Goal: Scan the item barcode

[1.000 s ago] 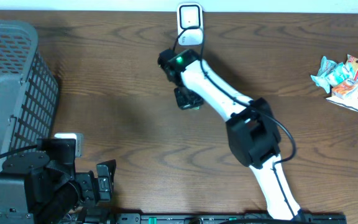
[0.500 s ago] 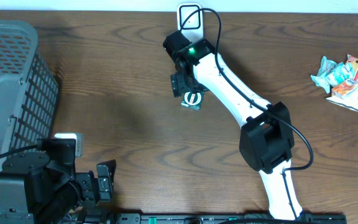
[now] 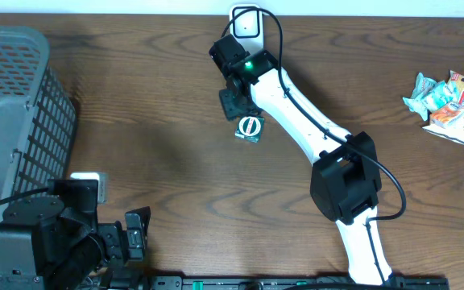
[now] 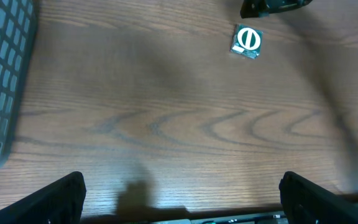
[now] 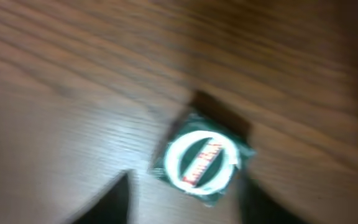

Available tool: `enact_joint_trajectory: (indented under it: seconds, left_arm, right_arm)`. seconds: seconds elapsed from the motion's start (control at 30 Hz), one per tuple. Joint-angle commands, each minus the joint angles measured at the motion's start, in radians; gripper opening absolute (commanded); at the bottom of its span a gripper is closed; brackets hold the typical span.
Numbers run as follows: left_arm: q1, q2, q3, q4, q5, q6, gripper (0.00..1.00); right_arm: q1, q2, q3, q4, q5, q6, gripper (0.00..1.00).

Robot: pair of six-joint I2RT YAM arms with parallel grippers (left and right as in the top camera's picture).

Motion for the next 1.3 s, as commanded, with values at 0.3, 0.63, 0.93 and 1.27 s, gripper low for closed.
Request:
enact_joint_trajectory:
  seconds: [0.3, 0.63, 0.93, 1.27]
  left_arm:
    - [0.000, 0.002, 0.003, 0.000, -0.010, -0.005, 0.98]
    - [0.000, 0.002, 0.003, 0.000, -0.010, -0.005, 0.98]
    - [0.000, 0.002, 0.003, 0.000, -0.010, -0.005, 0.98]
    - [0.000, 0.002, 0.003, 0.000, -0.010, -0.005, 0.97]
  right_arm:
    - [0.092, 0.004, -0.168, 0.124, 0.025, 0.217, 0.02]
    - [0.104, 0.002, -0.275, 0.121, 0.230, 0.292, 0.01]
    - [0.095, -0.059, -0.275, 0.064, 0.119, 0.199, 0.01]
    - [0.097, -0.124, -0.277, 0.313, -0.056, 0.101, 0.02]
